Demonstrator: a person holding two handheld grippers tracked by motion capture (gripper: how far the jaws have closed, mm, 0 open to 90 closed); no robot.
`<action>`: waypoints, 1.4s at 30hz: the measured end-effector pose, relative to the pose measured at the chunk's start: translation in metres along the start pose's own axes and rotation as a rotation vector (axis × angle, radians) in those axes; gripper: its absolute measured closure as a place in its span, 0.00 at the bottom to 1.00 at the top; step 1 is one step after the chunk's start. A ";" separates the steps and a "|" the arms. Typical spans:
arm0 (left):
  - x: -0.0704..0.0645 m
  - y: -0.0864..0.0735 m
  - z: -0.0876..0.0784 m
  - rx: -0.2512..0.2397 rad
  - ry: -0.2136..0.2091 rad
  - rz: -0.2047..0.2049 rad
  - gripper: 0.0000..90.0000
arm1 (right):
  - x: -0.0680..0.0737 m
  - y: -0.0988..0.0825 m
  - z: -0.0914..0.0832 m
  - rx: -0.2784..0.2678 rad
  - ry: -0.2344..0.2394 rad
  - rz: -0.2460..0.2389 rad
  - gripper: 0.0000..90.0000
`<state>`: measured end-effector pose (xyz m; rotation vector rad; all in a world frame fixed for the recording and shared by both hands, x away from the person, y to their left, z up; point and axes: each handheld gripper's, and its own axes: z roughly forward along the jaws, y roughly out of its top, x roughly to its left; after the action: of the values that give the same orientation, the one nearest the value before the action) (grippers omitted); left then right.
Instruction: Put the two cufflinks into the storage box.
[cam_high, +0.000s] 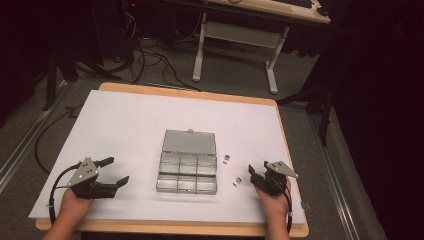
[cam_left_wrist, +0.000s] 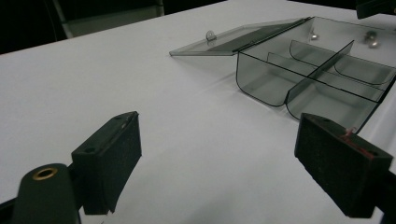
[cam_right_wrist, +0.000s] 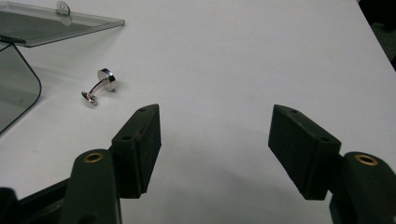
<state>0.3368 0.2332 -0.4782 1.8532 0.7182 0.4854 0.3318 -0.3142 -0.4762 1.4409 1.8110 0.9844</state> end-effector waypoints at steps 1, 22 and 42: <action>0.000 0.000 0.001 0.007 0.004 -0.006 0.17 | 0.000 0.000 0.000 -0.001 0.007 -0.002 0.39; 0.012 0.004 0.004 -0.011 0.038 -0.084 0.17 | 0.013 -0.010 -0.031 0.010 0.071 -0.040 0.53; 0.003 0.002 0.004 -0.002 0.051 -0.028 0.17 | 0.022 -0.009 -0.033 0.005 0.109 -0.059 0.60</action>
<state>0.3425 0.2322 -0.4779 1.8321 0.7760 0.5166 0.2950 -0.2996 -0.4665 1.3520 1.9241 1.0474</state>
